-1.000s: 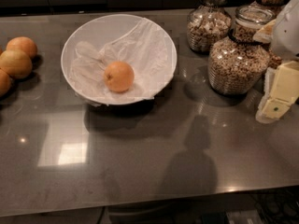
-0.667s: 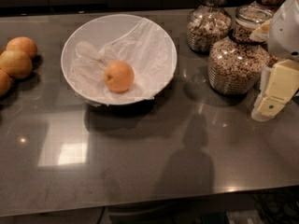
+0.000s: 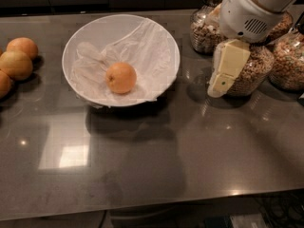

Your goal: Pick orange from white bowl

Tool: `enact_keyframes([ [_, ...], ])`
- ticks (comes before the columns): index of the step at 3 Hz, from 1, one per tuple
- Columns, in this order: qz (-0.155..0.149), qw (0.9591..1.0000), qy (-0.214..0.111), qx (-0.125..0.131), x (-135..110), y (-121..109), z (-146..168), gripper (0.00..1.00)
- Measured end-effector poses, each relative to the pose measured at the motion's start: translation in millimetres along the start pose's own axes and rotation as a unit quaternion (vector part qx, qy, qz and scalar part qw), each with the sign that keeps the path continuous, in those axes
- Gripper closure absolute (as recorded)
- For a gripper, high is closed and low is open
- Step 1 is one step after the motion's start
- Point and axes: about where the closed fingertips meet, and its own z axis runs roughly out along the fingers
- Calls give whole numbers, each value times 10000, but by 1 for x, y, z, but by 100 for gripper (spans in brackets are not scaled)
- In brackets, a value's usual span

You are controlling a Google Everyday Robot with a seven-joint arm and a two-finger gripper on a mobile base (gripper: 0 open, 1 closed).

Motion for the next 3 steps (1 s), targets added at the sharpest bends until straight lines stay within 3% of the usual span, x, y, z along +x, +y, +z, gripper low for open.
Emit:
enact_keyframes([
  [2,-21,9999,-156,-14,-7,0,5,0],
  [3,-153,9970,-762,-54,-42,-11,35,0],
])
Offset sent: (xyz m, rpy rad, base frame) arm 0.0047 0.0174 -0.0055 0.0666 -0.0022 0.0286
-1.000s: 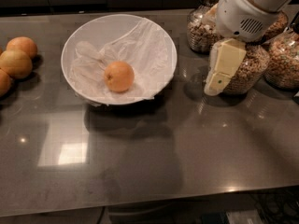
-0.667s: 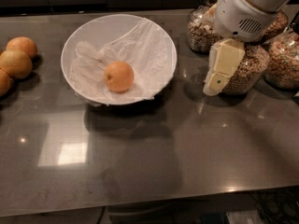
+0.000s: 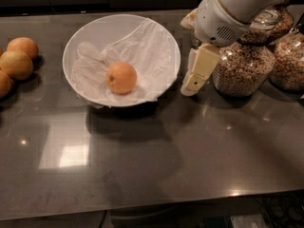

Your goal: Pick orange from white bowl

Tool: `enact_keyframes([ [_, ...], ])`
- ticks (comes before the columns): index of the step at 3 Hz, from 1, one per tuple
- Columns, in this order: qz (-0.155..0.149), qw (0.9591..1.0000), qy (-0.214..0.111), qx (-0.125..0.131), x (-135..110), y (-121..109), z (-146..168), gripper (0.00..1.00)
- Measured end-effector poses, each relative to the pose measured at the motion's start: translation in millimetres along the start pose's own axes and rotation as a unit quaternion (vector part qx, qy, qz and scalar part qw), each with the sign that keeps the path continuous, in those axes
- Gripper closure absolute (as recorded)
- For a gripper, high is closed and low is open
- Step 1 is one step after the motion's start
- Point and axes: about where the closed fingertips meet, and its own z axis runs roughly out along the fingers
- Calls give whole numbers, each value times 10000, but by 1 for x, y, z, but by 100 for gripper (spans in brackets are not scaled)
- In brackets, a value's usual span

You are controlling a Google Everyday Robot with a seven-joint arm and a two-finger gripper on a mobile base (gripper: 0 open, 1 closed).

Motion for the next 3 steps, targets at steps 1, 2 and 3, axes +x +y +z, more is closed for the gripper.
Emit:
enact_keyframes([
  [1,-256,9986,-467,-27,-40,-15,22,0],
  [2,-397,9960,-788,-109,-73,-27,35,0],
  [3,-399,9960,-787,-109,-73,-27,35,0],
])
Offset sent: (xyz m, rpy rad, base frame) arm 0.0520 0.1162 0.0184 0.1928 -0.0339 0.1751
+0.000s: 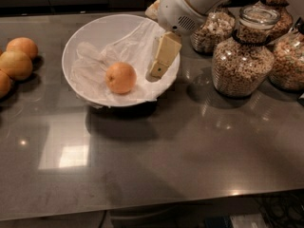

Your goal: Pick orange from white bowl

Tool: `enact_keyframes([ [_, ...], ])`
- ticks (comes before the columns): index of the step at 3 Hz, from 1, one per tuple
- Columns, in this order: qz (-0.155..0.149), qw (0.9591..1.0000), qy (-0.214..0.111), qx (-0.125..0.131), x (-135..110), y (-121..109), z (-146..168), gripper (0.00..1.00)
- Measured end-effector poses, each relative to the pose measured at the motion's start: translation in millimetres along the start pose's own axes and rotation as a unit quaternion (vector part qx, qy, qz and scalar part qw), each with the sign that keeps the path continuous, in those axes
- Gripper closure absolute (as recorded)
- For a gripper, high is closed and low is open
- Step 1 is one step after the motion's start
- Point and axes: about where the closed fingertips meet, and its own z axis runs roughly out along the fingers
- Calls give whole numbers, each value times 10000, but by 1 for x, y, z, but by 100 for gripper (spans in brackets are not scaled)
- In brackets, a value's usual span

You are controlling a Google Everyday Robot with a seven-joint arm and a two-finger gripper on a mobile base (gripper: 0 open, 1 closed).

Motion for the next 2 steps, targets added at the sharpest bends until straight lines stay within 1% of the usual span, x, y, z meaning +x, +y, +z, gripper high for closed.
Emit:
enact_keyframes([
  [1,-103,9999,8,10,-4,-5,14,0],
  [2,-170,9996,66,-231,-7,-9,49,0],
])
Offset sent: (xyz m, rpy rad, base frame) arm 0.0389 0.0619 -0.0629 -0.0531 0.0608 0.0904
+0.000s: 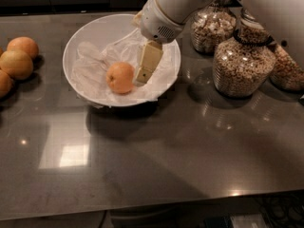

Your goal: Pick orange from white bowl

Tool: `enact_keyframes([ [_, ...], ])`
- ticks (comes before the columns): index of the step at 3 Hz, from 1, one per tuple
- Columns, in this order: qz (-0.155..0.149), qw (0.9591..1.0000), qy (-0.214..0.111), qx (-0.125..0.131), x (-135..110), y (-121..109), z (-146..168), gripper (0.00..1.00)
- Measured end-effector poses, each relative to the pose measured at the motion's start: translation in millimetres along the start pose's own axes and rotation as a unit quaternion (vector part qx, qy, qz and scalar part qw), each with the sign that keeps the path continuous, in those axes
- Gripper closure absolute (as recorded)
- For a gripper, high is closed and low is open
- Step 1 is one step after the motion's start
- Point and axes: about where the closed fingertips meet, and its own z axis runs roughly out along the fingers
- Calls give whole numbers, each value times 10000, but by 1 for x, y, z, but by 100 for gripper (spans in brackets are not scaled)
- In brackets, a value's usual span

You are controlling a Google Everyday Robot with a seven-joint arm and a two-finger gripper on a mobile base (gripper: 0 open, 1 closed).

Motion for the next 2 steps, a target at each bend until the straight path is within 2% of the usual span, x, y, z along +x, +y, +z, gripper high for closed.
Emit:
enact_keyframes([
  [1,-28,9999,53,-131,-1,-1,16,11],
  [2,-34,9999,61,-154,-1,-1,19,10],
])
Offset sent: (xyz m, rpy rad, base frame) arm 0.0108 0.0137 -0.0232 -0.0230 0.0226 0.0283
